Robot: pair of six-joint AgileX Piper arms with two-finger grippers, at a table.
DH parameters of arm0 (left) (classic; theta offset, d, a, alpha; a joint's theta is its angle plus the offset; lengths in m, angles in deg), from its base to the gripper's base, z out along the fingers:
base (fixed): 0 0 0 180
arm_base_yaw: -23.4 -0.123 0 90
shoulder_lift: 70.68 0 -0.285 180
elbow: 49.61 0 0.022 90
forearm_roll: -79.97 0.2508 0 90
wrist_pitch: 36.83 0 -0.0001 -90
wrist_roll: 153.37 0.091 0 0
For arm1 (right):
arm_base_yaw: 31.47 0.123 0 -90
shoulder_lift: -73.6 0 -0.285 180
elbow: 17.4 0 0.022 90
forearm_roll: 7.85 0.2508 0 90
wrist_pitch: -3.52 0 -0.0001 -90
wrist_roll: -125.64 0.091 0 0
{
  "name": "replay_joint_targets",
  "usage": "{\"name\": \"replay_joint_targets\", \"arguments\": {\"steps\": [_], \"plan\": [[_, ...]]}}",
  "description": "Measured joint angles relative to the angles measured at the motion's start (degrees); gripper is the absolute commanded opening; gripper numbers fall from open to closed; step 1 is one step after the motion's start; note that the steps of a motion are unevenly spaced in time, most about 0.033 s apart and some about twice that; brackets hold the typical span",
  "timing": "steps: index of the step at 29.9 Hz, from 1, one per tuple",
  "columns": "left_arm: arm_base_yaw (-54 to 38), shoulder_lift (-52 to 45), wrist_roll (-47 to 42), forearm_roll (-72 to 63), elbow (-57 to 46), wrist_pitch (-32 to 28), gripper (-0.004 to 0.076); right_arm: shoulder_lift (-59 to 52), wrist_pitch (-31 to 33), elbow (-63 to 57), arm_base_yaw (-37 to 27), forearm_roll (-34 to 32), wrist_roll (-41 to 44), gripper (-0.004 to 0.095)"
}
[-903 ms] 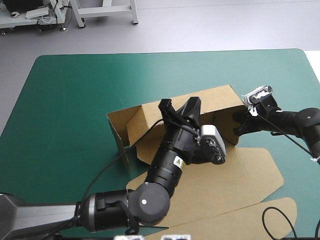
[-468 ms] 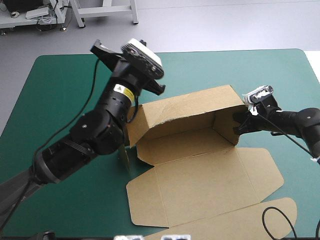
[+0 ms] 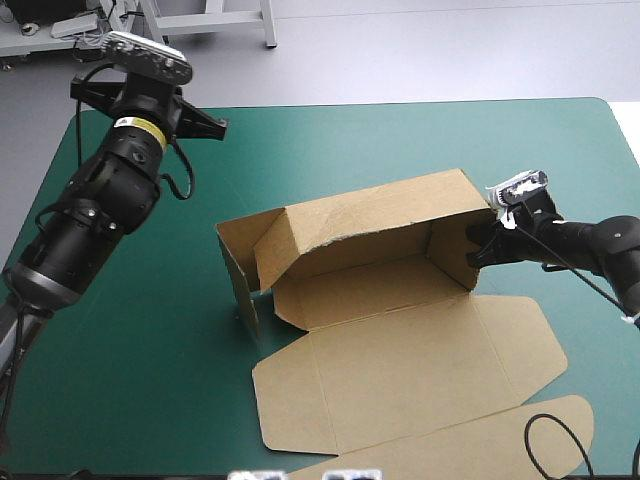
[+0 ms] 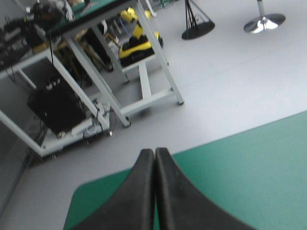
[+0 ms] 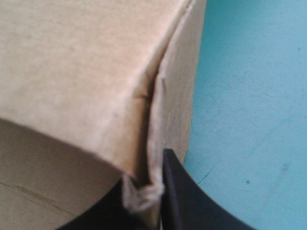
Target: Fold the box
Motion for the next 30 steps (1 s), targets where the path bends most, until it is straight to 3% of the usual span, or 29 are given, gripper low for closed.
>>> {"name": "replay_joint_targets", "arguments": {"steps": [8,15,25,30], "plan": [[-17.4,0.0,22.0,-33.0,0.0,3.1,-0.0008,0.4,0.7,2.7,0.0,-2.0,4.1,0.0001],[-29.4,0.1,38.6,-52.1,0.0,12.1,-0.0008,0.8,3.3,10.1,3.3,-8.8,13.9,0.0001],[-40.8,1.3,44.7,-59.6,0.0,24.2,-0.0008,8.0,10.4,26.1,14.9,-27.6,45.0,0.0002],[-41.7,1.3,45.6,-60.6,0.0,25.8,-0.0008,14.4,17.1,35.5,17.3,-32.0,55.1,0.0002]]}}
